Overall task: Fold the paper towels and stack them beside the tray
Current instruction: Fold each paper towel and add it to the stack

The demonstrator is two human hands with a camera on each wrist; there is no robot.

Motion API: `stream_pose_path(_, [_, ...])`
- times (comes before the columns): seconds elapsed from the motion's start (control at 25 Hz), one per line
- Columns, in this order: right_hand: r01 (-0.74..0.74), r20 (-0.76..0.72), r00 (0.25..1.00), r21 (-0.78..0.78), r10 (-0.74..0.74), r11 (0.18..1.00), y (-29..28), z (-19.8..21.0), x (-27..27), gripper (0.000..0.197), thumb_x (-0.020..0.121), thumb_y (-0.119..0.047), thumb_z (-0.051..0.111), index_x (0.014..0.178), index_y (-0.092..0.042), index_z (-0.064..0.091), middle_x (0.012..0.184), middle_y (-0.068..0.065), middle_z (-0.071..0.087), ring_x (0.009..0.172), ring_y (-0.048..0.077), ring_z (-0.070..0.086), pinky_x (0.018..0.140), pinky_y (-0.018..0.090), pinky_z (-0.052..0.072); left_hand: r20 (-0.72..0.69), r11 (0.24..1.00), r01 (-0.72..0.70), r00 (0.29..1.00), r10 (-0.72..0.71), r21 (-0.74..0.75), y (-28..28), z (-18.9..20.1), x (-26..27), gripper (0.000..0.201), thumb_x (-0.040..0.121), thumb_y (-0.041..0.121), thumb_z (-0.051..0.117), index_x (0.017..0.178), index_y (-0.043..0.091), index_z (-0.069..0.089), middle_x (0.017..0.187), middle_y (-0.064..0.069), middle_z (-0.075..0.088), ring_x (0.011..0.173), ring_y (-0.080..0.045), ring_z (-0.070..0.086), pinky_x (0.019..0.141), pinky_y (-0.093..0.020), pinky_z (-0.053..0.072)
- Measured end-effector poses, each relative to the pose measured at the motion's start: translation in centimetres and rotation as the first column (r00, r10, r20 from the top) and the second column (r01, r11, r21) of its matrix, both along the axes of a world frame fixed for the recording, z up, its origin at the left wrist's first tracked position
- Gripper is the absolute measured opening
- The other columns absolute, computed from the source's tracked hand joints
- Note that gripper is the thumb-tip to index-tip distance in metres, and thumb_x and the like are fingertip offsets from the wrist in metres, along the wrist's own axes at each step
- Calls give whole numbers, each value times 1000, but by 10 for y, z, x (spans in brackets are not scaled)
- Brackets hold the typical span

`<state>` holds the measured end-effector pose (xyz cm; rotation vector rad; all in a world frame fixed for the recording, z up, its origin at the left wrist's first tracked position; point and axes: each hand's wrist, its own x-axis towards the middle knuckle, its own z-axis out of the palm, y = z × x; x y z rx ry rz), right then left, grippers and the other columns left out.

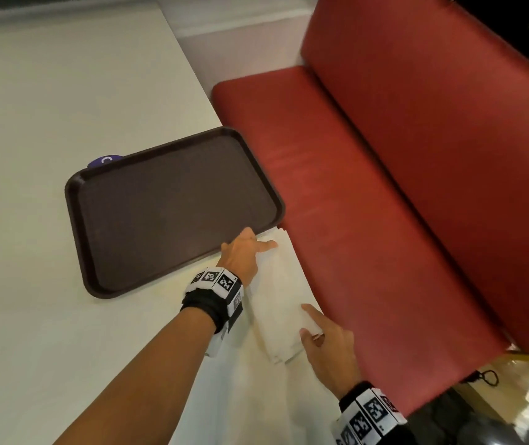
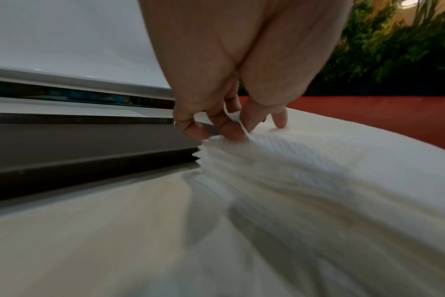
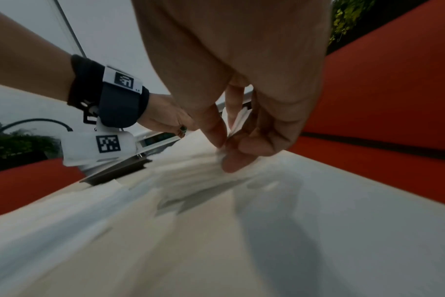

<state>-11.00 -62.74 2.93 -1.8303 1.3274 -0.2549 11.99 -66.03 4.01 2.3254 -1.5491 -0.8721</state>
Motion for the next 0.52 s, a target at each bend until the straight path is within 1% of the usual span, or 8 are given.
stream_pose_path(0.08, [-54, -46, 998, -15, 53, 998, -2, -8, -3, 42, 89, -14, 59, 129, -29, 58, 39, -7, 40, 41, 14, 40, 51, 9, 37, 57, 993, 47, 997, -54, 111, -3, -1, -4, 76, 82, -14, 36, 130, 45, 46, 95, 0, 31, 81, -17, 43, 107, -48, 25])
stream_pose_path(0.16, [-79, -77, 994, 9, 79, 997, -4, -12, -8, 44, 91, -21, 56, 132, -38, 51, 41, -8, 42, 42, 15, 37, 52, 9, 37, 121, 979, 85, 987, -108, 185, -3, -6, -5, 79, 82, -9, 37, 132, 52, 37, 101, -1, 32, 89, -19, 47, 105, -49, 25])
stream_pose_path(0.24, [-91, -92, 991, 58, 96, 994, -4, -11, -11, 45, 94, -27, 52, 134, -45, 45, 42, -6, 40, 42, 15, 34, 55, 8, 39, 167, 976, 79, 979, -114, 204, -2, -8, -5, 80, 82, -5, 36, 133, 57, 31, 110, -4, 35, 99, -22, 45, 101, -49, 27])
stream_pose_path(0.28, [-102, -101, 989, 70, 109, 992, -3, -7, -11, 46, 95, -29, 51, 136, -47, 42, 41, -6, 41, 43, 14, 35, 59, 9, 40, 193, 978, 75, 975, -113, 196, -1, -6, -6, 80, 82, -4, 36, 132, 58, 30, 116, -5, 35, 102, -23, 43, 98, -48, 29])
stream_pose_path(0.36, [-115, -121, 985, 46, 120, 992, -1, 4, -12, 47, 96, -33, 50, 139, -46, 38, 41, -10, 44, 42, 12, 36, 67, 12, 42, 236, 991, 56, 968, -83, 120, 4, 5, -12, 76, 83, -2, 36, 131, 57, 33, 127, -5, 33, 110, -26, 37, 94, -44, 31])
stream_pose_path(0.4, [-120, -124, 985, 21, 122, 993, 2, 13, -11, 47, 96, -35, 49, 139, -46, 36, 40, -10, 45, 41, 12, 36, 68, 10, 42, 235, 999, 20, 971, -30, 44, 12, 16, -12, 70, 85, 1, 38, 129, 55, 38, 132, -5, 31, 115, -27, 35, 94, -44, 30])
stream_pose_path(0.48, [-143, -137, 981, -24, 139, 989, 12, 29, -7, 48, 96, -41, 46, 141, -48, 30, 37, -6, 43, 39, 13, 40, 69, 9, 42, 163, 986, -100, 979, 121, -131, 46, 35, -4, 52, 90, 10, 42, 124, 50, 49, 133, -2, 33, 119, -24, 37, 97, -43, 29])
stream_pose_path(0.52, [-170, -159, 974, -37, 162, 985, 18, 36, -4, 50, 95, -44, 46, 141, -48, 28, 36, -4, 43, 39, 13, 42, 72, 13, 44, 88, 967, -166, 979, 185, -192, 73, 42, 3, 44, 92, 15, 45, 120, 47, 55, 128, -1, 38, 114, -20, 43, 97, -41, 32])
